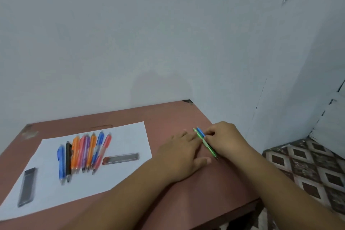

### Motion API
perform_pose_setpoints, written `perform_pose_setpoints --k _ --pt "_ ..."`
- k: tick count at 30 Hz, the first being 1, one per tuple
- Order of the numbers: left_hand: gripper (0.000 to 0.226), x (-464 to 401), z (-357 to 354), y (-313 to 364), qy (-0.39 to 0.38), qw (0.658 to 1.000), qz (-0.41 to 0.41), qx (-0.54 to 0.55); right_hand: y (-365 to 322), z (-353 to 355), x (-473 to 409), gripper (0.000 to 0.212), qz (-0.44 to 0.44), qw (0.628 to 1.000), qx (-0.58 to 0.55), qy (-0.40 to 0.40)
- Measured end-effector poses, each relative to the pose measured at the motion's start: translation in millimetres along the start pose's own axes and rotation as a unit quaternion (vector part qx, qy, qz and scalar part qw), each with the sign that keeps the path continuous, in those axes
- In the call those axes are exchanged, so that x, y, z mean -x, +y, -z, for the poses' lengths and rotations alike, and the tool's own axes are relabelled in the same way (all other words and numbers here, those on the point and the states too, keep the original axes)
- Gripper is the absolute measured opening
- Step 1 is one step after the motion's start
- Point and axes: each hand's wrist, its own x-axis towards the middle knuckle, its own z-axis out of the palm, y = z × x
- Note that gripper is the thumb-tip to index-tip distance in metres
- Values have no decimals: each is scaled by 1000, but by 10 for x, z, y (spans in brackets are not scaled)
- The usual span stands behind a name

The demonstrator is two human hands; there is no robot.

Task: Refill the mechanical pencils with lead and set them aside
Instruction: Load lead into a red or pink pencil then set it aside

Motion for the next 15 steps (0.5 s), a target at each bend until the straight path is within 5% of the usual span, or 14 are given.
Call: perform_pose_setpoints --k 8,15 --pt "64 277 195 -79 18 1000 8 -2 -35 -125 20 24 40 999 20 -8" --pt "65 888 503 -585 54 996 77 -5 -174 -235 64 19 128 988 34 76"
